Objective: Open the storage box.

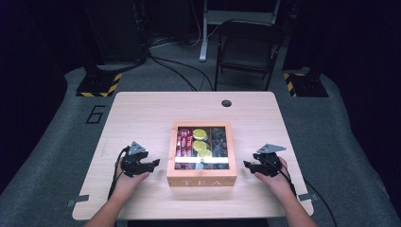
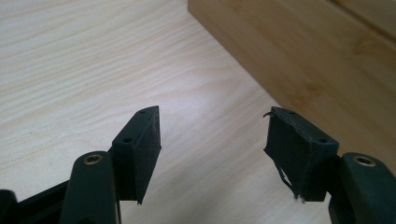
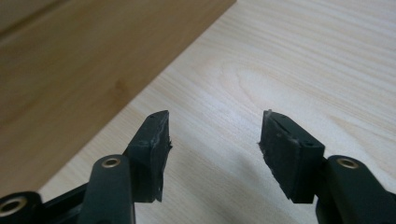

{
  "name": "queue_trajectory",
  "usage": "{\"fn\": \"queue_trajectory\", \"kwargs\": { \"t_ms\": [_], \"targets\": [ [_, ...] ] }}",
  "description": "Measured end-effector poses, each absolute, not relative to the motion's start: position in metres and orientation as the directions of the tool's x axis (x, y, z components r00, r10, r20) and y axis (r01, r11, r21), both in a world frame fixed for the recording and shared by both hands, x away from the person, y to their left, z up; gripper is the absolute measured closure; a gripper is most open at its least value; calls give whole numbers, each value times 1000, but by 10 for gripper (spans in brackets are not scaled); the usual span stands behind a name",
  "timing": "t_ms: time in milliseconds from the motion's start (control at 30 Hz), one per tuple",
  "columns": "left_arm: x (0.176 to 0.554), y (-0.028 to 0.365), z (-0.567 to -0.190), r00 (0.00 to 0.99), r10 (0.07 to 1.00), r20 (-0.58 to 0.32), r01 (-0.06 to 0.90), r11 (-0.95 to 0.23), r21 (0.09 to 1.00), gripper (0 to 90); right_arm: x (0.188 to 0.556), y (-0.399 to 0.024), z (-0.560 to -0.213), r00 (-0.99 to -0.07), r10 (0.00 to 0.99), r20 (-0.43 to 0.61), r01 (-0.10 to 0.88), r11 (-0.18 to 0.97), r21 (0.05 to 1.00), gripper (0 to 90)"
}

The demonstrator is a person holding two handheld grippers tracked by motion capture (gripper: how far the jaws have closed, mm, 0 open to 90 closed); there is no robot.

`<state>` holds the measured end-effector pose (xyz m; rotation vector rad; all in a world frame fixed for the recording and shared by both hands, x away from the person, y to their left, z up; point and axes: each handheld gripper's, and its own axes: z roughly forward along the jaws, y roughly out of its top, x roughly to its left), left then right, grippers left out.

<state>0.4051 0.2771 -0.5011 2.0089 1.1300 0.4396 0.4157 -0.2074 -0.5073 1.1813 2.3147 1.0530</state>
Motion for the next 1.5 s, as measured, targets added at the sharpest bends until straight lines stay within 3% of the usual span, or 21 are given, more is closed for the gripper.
{"fn": "queue_trajectory", "kwargs": {
  "t_ms": [600, 1000, 1200, 1500],
  "targets": [
    [380, 255, -465, 632, 770, -84, 501, -323, 803, 369, 389, -191, -469, -642, 766, -10, 434, 375, 819, 440],
    [375, 250, -448, 648, 751, -131, 506, -295, 811, 367, 383, -182, -446, -642, 766, 35, 432, 323, 842, 441],
    [363, 248, -443, 663, 740, -112, 484, -309, 819, 364, 374, -175, -429, -675, 737, 29, 394, 327, 859, 429],
    [350, 242, -447, 680, 720, -136, 481, -299, 824, 372, 354, -162, -432, -722, 691, 27, 367, 350, 862, 414]
  ]
}}
